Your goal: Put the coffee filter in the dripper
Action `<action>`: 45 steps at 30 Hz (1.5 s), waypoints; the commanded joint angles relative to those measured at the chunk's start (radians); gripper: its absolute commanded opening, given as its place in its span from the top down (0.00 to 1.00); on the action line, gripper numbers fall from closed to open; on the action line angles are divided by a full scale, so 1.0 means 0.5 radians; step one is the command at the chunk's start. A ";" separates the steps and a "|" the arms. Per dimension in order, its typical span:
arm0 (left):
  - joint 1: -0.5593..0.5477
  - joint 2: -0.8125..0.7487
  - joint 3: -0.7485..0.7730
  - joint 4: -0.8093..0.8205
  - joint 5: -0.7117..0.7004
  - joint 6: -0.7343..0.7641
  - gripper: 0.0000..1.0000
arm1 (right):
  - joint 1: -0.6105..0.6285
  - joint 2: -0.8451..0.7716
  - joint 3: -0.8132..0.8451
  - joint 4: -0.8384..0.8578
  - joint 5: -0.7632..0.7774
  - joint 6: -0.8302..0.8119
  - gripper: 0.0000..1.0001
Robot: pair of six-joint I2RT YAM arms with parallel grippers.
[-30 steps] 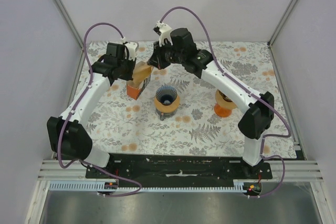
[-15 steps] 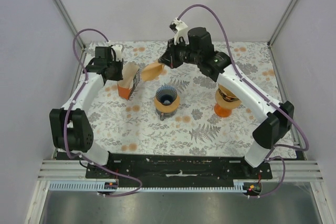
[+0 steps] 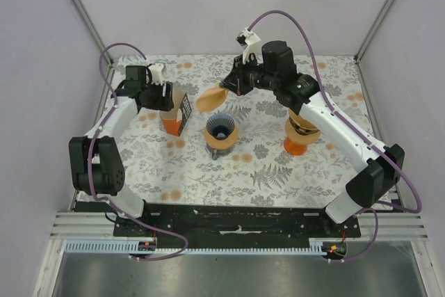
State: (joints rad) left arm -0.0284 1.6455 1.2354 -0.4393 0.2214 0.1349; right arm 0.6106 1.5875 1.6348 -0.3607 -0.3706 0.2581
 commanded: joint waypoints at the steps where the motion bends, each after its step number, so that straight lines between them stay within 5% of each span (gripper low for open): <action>1: 0.017 -0.296 0.045 0.090 0.149 0.135 0.20 | -0.021 -0.079 -0.011 0.010 -0.066 -0.025 1.00; 5: 0.023 -0.502 0.124 0.035 0.485 0.242 0.18 | -0.031 -0.089 -0.021 -0.012 -0.078 -0.028 1.00; 13: -0.069 -0.536 0.548 -0.676 1.523 0.433 0.22 | -0.031 -0.061 -0.015 -0.021 -0.133 -0.007 1.00; 19: -0.387 -0.509 0.640 -0.806 1.297 0.448 0.13 | -0.031 -0.043 0.007 -0.021 -0.182 0.030 1.00; 24: -0.578 -0.441 0.662 -0.772 1.153 0.424 0.14 | -0.031 -0.049 0.004 -0.024 -0.219 0.036 1.00; 26: -0.630 -0.416 0.659 -0.742 1.061 0.390 0.26 | -0.031 -0.049 0.007 -0.024 -0.243 0.033 1.00; 31: -0.633 -0.410 0.671 -0.662 0.968 0.255 0.95 | -0.031 -0.036 0.013 -0.024 -0.299 0.009 1.00; 33: -0.630 -0.413 0.674 -0.646 0.965 0.200 0.98 | -0.031 -0.030 0.010 -0.024 -0.281 -0.001 0.99; 36: -0.633 -0.432 0.652 -0.576 0.849 0.004 0.98 | -0.031 -0.021 0.010 -0.009 -0.213 0.024 0.63; 39: -0.640 -0.438 0.646 -0.527 0.641 -0.183 0.98 | -0.031 -0.049 -0.063 0.089 -0.109 0.118 0.42; 45: -0.661 -0.432 0.652 -0.508 0.579 -0.319 0.98 | 0.018 -0.171 -0.309 0.436 0.090 0.232 0.36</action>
State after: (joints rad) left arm -0.3458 1.4467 1.5303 -0.7418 0.5560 0.0738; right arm 0.6022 1.5578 1.5265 -0.2829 -0.4118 0.3279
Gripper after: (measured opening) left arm 0.026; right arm 0.639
